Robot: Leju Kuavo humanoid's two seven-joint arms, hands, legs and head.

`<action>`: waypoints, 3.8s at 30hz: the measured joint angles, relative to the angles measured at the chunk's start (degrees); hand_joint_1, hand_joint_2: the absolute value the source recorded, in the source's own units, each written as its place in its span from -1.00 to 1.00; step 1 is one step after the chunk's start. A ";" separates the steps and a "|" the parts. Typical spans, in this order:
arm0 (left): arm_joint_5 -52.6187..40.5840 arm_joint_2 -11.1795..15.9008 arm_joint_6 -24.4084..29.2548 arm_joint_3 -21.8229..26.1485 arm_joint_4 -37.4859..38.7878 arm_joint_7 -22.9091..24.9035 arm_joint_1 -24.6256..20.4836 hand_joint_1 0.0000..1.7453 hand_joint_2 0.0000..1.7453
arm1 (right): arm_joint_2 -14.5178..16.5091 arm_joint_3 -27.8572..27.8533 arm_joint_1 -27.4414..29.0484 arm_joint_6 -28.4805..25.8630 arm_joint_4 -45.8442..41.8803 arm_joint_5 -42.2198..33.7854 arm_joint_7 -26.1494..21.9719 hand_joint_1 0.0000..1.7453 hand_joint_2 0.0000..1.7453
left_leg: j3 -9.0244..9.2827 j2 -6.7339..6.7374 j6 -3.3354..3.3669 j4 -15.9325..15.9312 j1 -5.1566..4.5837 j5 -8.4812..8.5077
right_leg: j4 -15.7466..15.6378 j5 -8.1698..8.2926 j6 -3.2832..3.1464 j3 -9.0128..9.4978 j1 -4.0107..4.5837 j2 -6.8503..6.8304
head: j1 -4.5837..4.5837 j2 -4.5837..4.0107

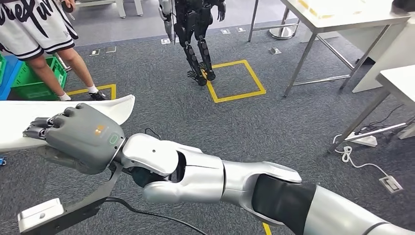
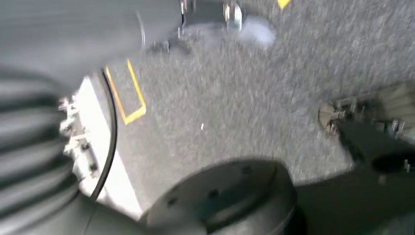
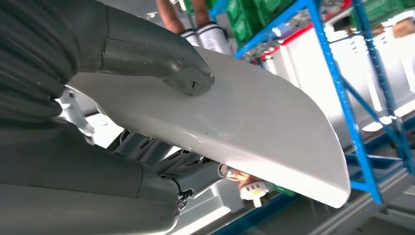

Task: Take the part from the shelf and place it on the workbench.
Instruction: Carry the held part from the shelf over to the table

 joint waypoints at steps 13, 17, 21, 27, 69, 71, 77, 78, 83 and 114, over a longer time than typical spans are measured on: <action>-0.57 -0.15 0.00 0.00 -0.07 0.70 -0.18 -1.00 1.00 | -0.98 -0.51 1.44 -0.02 -0.06 1.35 0.61 1.00 1.00 | 0.32 10.33 1.09 -0.28 -1.26 -0.18 | 0.26 -1.47 -1.11 1.22 1.55 -11.75 | 0.46 0.00; -0.77 -0.22 0.00 0.00 -0.19 0.77 -0.52 -1.00 1.00 | -1.12 -1.15 1.41 0.17 -0.17 1.87 0.76 1.00 1.00 | -0.02 9.25 -0.18 0.91 -1.00 -1.41 | -0.56 -0.72 -2.26 1.43 1.18 -9.41 | 0.35 0.00; -0.91 -0.24 0.00 0.00 -0.18 0.96 -0.55 -1.00 1.00 | -1.06 -1.39 1.59 0.46 -0.25 2.16 0.80 1.00 1.00 | -5.93 5.00 -0.94 13.35 -0.77 -6.88 | -0.74 -0.48 -2.72 1.50 0.84 -7.03 | 0.13 0.00; -0.98 -0.22 0.00 0.00 -0.10 1.16 -0.75 -1.00 1.00 | -1.11 -1.53 1.83 0.70 -0.39 2.32 0.83 1.00 1.00 | -1.17 0.64 -1.17 1.55 0.10 0.30 | 0.22 -0.45 -1.58 0.89 0.49 -2.48 | 0.01 0.00; -0.99 -0.07 0.00 -0.03 0.08 1.07 -0.72 -1.00 1.00 | -1.27 -2.42 1.11 1.77 -0.57 2.44 0.41 1.00 1.00 | -1.04 6.98 1.81 0.03 -0.64 0.93 | 15.56 -5.94 0.18 -7.38 0.66 -7.93 | 0.32 0.00; -0.99 -0.11 0.00 -0.03 0.09 1.07 -0.82 -1.00 1.00 | -1.29 -2.43 1.02 1.80 -0.57 2.29 0.37 1.00 1.00 | -0.77 8.37 1.70 0.03 -0.73 0.71 | 7.93 -2.62 -0.25 -3.11 0.87 -9.51 | 0.33 0.00; -0.99 -0.15 0.00 -0.04 -0.02 1.07 -1.08 -1.00 1.00 | -1.27 -2.53 0.50 1.97 -0.57 1.96 0.31 1.00 1.00 | -0.03 10.55 0.05 0.16 -1.02 -0.26 | 0.12 -0.69 -2.29 0.88 1.57 -9.72 | 0.30 0.00; -0.99 -0.14 0.00 -0.04 -0.07 1.07 -1.14 -1.00 1.00 | -1.26 -2.56 0.36 1.98 -0.57 1.91 0.31 1.00 1.00 | -0.39 9.48 -0.24 1.18 -0.91 -1.03 | -0.12 -0.54 -2.63 1.05 1.36 -9.18 | 0.24 0.00; -0.92 -0.09 0.00 -0.03 -0.07 1.11 -0.99 -1.00 1.00 | -1.04 -2.50 0.31 2.09 -0.55 1.82 0.25 1.00 1.00 | -7.37 4.94 -1.07 15.20 -0.56 -6.61 | -0.30 -0.43 -3.24 1.28 0.83 -6.13 | -0.01 0.00; -0.79 -0.20 0.00 -0.03 0.05 1.43 -0.88 -1.00 1.00 | -1.65 -2.42 0.84 2.06 -0.52 1.14 0.63 1.00 1.00 | -7.51 4.81 -1.15 15.24 -0.63 -6.05 | -0.55 -0.27 -3.36 1.52 0.80 -6.22 | 0.25 0.00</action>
